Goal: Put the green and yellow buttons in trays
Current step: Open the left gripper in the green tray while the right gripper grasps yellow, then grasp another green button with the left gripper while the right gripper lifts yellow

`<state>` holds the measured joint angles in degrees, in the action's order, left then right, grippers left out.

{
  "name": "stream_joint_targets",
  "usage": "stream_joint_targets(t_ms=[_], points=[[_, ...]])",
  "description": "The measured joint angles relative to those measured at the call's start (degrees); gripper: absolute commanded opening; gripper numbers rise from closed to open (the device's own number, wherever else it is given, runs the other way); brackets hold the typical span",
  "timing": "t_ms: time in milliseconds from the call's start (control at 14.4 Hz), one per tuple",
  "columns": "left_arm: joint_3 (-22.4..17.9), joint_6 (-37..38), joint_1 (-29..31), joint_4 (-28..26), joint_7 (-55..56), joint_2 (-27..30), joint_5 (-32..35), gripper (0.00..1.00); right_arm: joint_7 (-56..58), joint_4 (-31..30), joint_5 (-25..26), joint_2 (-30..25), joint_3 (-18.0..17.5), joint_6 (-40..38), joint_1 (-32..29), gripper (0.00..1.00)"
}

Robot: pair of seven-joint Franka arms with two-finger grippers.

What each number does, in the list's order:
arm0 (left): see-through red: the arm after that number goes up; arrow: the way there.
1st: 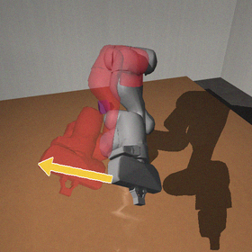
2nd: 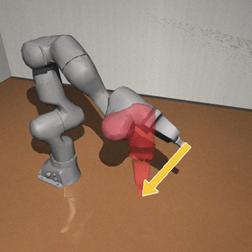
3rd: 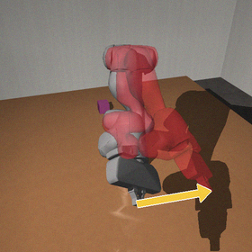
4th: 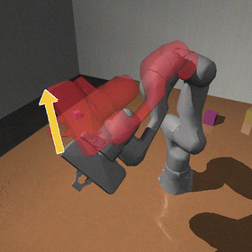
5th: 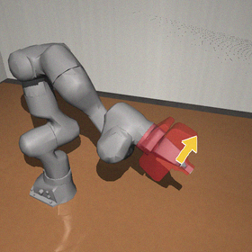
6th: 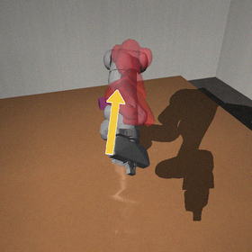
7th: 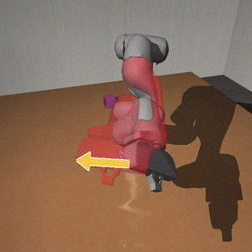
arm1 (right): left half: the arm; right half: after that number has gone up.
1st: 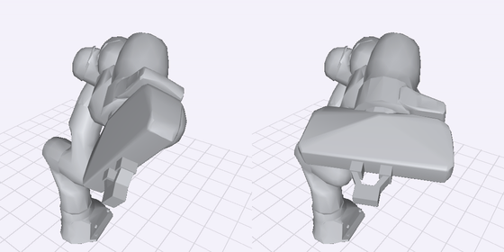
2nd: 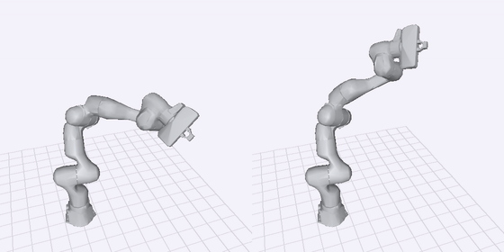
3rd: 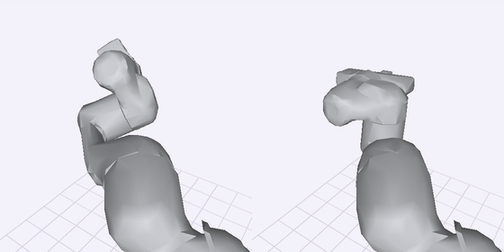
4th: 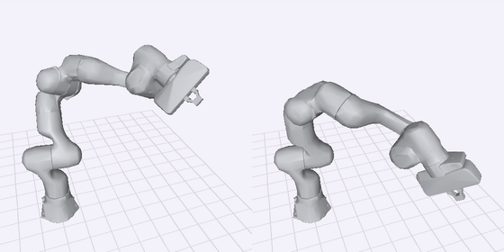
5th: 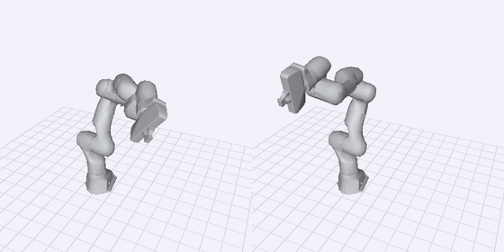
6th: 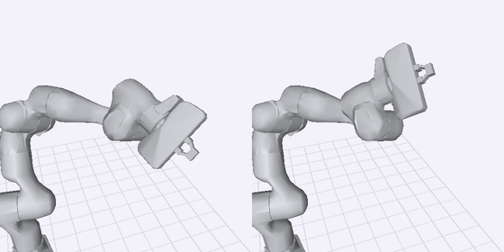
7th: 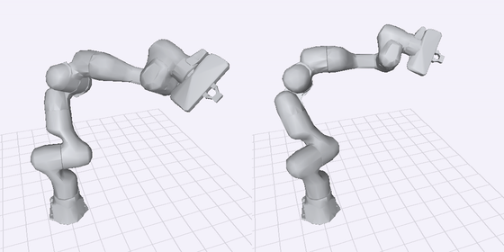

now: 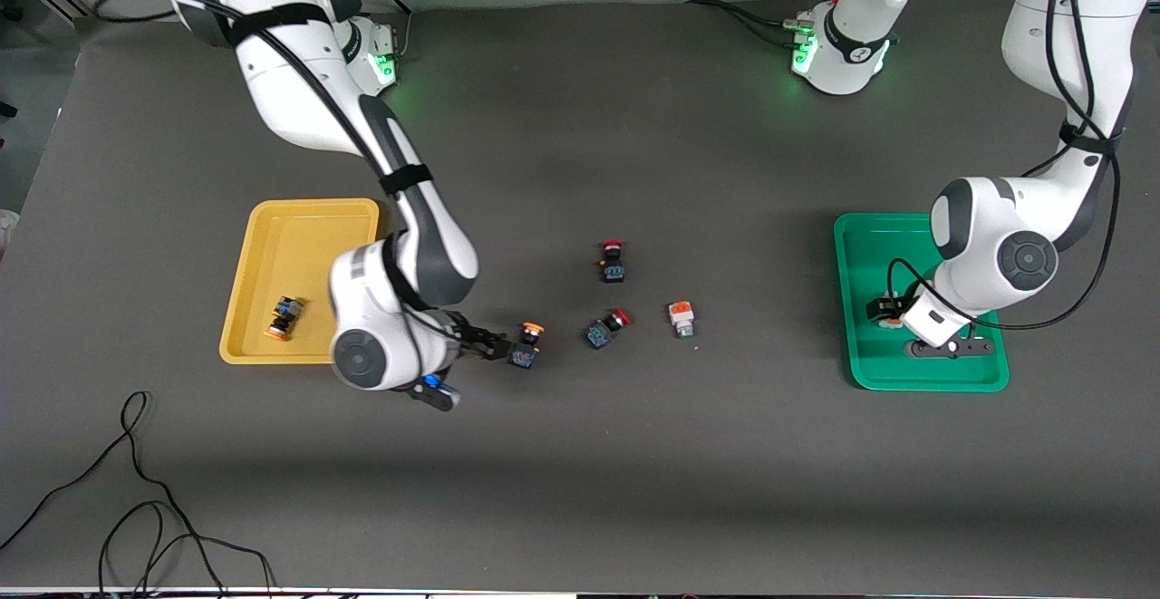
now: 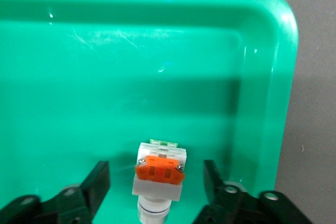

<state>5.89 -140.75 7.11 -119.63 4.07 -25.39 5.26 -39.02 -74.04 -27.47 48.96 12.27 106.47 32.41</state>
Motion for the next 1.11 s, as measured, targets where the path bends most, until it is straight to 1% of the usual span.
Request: stream_joint_targets(t_ms=[139,347,416,485,554,624,693,832,970,1109], points=[[0.0,5.4,0.0,3.3,0.0,1.0,0.1,1.00,-1.0,0.4,0.0,1.4,-1.3,2.1,0.6,1.00],[0.3,18.1,0.0,11.3,0.0,3.9,0.1,1.00,-1.3,0.6,0.0,3.5,-1.6,5.6,2.0,0.98],[0.6,21.9,0.0,14.1,0.0,4.7,0.1,1.00,-1.3,1.0,0.0,4.3,-1.6,6.3,2.2,0.96],[1.1,25.0,-0.1,16.8,0.0,5.4,0.1,1.00,-1.3,1.6,0.0,5.1,-1.6,6.5,2.3,0.89],[1.6,27.1,-0.4,18.8,0.1,5.8,0.1,1.00,-1.3,2.3,0.0,5.7,-1.7,6.6,2.3,0.70],[2.0,28.6,-0.8,20.5,0.4,5.9,0.0,1.00,-1.7,3.0,0.0,6.4,-1.8,6.6,2.5,0.32],[2.3,29.1,-1.7,21.4,1.6,5.9,-0.1,1.00,-2.7,3.6,0.0,7.0,-1.8,6.7,2.6,0.00],[2.9,29.2,-4.8,21.8,6.7,5.6,-0.1,1.00,-3.9,4.4,0.0,7.8,-1.7,6.8,2.6,0.00],[3.2,29.1,-9.5,22.0,13.3,5.2,-0.4,1.00,-4.1,4.8,0.0,7.9,-1.3,6.4,2.3,0.00],[3.5,28.0,-15.2,22.2,20.2,4.3,-0.7,1.00,-4.1,5.7,0.0,7.6,0.1,4.9,1.8,0.00]])
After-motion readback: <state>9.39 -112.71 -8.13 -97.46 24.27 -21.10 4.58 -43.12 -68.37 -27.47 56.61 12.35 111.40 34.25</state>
